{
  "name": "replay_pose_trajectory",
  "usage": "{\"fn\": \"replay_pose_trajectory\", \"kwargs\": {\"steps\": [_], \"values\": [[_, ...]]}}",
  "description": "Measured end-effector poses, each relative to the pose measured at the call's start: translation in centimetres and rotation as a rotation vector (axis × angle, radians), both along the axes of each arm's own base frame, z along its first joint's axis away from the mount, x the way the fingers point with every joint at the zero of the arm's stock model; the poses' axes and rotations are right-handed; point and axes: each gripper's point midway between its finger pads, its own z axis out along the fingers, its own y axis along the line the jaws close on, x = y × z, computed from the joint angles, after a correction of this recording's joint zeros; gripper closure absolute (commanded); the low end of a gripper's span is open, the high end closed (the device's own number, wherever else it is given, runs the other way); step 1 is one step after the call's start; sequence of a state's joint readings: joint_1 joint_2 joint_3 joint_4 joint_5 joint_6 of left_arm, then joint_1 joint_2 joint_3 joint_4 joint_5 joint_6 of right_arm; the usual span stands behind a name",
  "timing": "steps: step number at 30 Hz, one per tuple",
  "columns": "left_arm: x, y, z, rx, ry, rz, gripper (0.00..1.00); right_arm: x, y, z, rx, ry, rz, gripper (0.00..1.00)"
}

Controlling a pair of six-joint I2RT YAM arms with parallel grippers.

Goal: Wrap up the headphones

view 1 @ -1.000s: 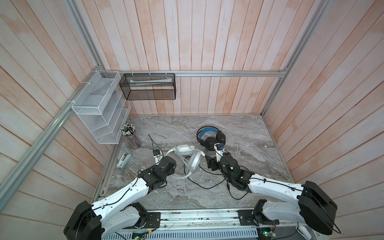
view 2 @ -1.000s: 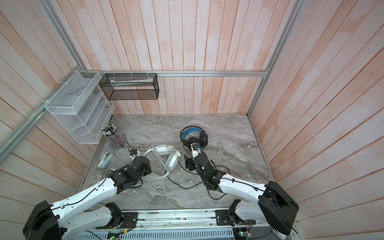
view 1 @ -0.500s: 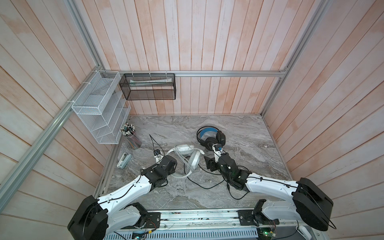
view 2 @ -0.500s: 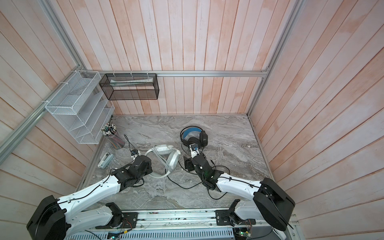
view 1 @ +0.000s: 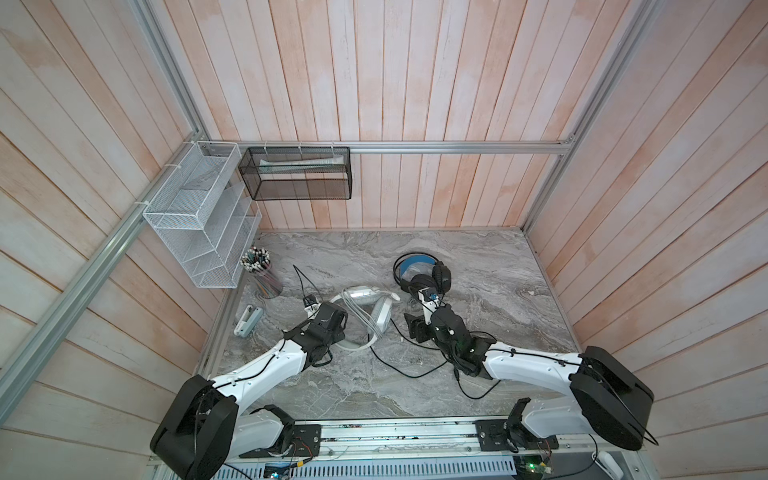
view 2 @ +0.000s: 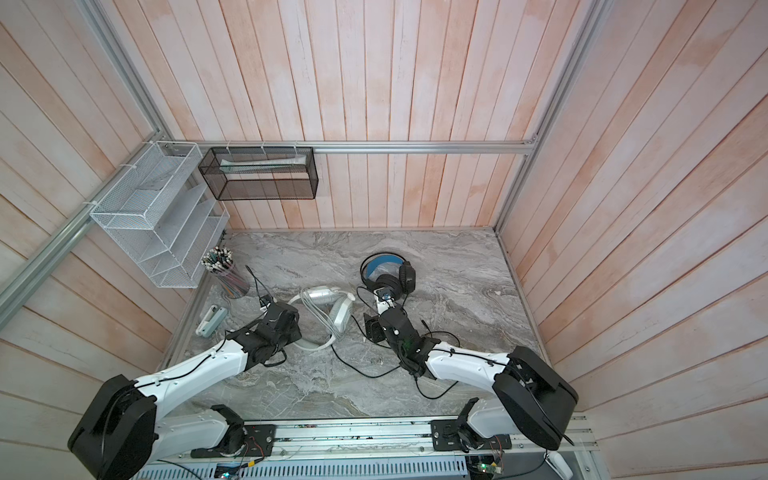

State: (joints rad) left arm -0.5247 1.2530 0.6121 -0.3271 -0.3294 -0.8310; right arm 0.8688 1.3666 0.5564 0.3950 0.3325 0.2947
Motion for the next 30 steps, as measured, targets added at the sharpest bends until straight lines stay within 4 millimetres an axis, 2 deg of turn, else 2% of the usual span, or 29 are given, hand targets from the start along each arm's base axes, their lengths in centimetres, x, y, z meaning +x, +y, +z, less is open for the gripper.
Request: {"fn": "replay_pose_trajectory", "kwargs": {"steps": [11,15,23,30], "values": [[3.6,-1.2,1.3,-0.039,-0.028,-0.017,1.0,0.6,1.2,-0.2,-0.009,0.004,0.021,0.25],[4.5,-0.7,1.0,-0.058,-0.018,-0.001,1.0,0.8,1.5,-0.7,-0.019,0.008,0.026,0.25],[5.1,-0.8,-0.7,-0.08,0.037,-0.004,1.0,1.0,1.9,-1.2,-0.038,0.012,0.039,0.26],[5.4,-0.7,-1.0,-0.123,0.037,-0.005,1.0,0.9,2.3,-1.9,-0.041,0.029,0.056,0.27]]}}
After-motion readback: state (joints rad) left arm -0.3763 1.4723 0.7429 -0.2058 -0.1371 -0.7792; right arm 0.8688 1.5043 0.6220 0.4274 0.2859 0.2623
